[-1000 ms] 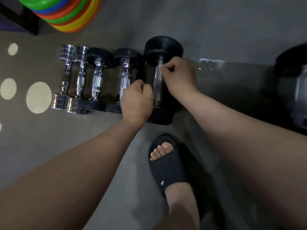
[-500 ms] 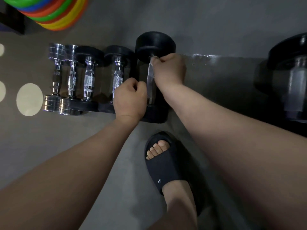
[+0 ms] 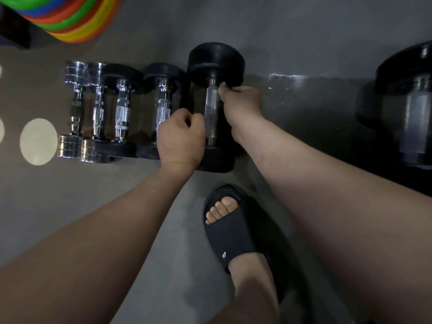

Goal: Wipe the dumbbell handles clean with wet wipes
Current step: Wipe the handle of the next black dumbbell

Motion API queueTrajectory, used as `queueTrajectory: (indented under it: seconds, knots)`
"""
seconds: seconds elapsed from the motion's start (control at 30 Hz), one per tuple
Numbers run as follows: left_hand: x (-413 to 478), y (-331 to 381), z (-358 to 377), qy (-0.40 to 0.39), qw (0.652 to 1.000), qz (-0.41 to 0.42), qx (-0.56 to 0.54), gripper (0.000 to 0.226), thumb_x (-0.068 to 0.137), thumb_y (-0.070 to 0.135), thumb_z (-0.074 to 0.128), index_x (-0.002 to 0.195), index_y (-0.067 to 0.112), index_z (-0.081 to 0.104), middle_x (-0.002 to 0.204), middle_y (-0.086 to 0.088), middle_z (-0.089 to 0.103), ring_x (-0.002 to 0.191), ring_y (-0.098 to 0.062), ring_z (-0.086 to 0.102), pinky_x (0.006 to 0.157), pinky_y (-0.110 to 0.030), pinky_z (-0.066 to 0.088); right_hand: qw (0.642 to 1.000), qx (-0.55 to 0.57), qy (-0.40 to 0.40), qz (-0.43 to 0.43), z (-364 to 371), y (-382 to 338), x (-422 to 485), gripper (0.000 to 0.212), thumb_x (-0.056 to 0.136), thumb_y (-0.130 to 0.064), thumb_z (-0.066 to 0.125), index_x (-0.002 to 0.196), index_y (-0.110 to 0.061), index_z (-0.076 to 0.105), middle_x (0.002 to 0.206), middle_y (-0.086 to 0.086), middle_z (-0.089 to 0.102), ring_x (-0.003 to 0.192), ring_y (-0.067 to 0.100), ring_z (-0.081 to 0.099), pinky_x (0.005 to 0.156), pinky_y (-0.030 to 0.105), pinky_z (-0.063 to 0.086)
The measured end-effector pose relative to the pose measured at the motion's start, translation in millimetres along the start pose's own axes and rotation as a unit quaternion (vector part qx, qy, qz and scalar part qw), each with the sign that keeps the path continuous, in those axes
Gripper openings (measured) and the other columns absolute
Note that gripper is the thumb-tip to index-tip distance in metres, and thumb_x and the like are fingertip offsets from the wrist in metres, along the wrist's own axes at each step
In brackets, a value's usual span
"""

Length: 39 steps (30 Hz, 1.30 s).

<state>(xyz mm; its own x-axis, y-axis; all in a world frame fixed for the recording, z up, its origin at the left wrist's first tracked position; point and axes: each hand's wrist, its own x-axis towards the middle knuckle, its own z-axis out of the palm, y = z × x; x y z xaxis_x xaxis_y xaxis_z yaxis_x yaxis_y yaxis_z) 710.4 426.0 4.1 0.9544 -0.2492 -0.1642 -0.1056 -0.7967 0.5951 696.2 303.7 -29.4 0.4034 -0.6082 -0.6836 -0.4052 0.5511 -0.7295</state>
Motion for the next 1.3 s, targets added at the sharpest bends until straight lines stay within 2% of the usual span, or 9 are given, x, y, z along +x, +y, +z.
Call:
queueTrajectory:
  seconds: [0.23,0.43,0.63,0.83,0.9,1.0,1.1,1.2,1.3]
  knots:
    - [1,1,0,0.004,1.000,0.005,-0.007,0.037,0.089,0.021,0.051,0.056,0.016,0.035,0.052,0.002,0.036,0.050,-0.012,0.032,0.047,-0.027,0.023,0.987,-0.122,0.003,-0.107,-8,3,-7,0.017,0.090,-0.034,0.072,0.078,-0.023,0.068,0.075,-0.011,0.069,0.071,0.004,0.065,0.065,0.021,0.050]
    - [2,-2,0,0.000,1.000,-0.001,-0.031,0.032,0.086,0.024,0.047,0.057,0.014,0.036,0.053,0.001,0.037,0.054,-0.014,0.032,0.052,-0.033,0.025,0.940,-0.265,-0.119,-0.179,-40,42,-30,0.024,0.087,-0.030,0.076,0.072,-0.015,0.065,0.068,-0.002,0.067,0.063,0.010,0.058,0.060,0.028,0.046]
    - [1,-3,0,0.002,1.000,0.003,-0.026,0.031,0.086,0.024,0.047,0.059,0.013,0.037,0.054,0.001,0.037,0.054,-0.014,0.032,0.052,-0.034,0.026,0.948,-0.246,-0.069,-0.191,-28,16,-3,0.028,0.087,-0.024,0.073,0.069,-0.024,0.052,0.068,-0.012,0.057,0.062,0.001,0.050,0.059,0.019,0.040]
    - [1,-3,1,0.007,1.000,0.006,-0.024,0.036,0.089,0.022,0.052,0.057,0.018,0.035,0.051,0.004,0.035,0.050,-0.009,0.033,0.048,-0.024,0.025,0.895,-0.341,-0.190,-0.215,-50,32,-23,0.036,0.085,-0.027,0.077,0.063,-0.020,0.049,0.062,-0.008,0.053,0.056,0.003,0.046,0.049,0.016,0.033]
    - [2,-3,-1,0.007,1.000,0.007,-0.029,0.034,0.089,0.021,0.052,0.058,0.019,0.039,0.053,0.005,0.039,0.050,-0.008,0.036,0.049,-0.022,0.027,0.897,-0.338,-0.183,-0.218,-50,27,-18,0.035,0.086,-0.030,0.077,0.065,-0.022,0.050,0.063,-0.009,0.055,0.057,0.003,0.048,0.050,0.018,0.036]
    - [3,-6,-8,0.009,1.000,0.024,0.011,0.025,0.088,0.025,0.051,0.065,0.017,0.050,0.057,0.004,0.049,0.055,-0.011,0.045,0.054,-0.031,0.038,0.920,-0.292,-0.132,-0.227,-44,28,-11,0.036,0.086,-0.029,0.077,0.066,-0.022,0.048,0.063,-0.009,0.052,0.056,0.004,0.045,0.052,0.021,0.036]
    - [0,-15,-15,0.004,0.992,0.079,0.100,0.021,0.086,0.030,0.049,0.076,0.013,0.058,0.066,-0.001,0.057,0.067,-0.024,0.057,0.065,-0.041,0.050,0.914,-0.282,-0.192,-0.221,-48,36,-17,0.037,0.084,-0.021,0.078,0.063,-0.022,0.047,0.061,-0.009,0.049,0.053,0.001,0.041,0.052,0.020,0.036]
    - [-4,-19,-16,-0.002,0.990,0.074,0.124,0.023,0.085,0.029,0.044,0.075,0.012,0.056,0.067,-0.003,0.057,0.071,-0.030,0.056,0.073,-0.047,0.050,0.894,-0.313,-0.236,-0.218,-48,29,-18,0.029,0.082,-0.021,0.079,0.066,-0.017,0.055,0.064,-0.007,0.056,0.058,0.004,0.048,0.056,0.023,0.041]
    - [-5,-19,-12,0.006,0.988,0.077,0.135,0.024,0.083,0.027,0.038,0.071,0.013,0.053,0.066,-0.003,0.054,0.071,-0.033,0.053,0.075,-0.046,0.048,0.908,-0.299,-0.172,-0.237,-40,12,-12,0.023,0.084,-0.027,0.079,0.076,-0.012,0.063,0.072,-0.008,0.062,0.063,0.002,0.053,0.055,0.014,0.040]
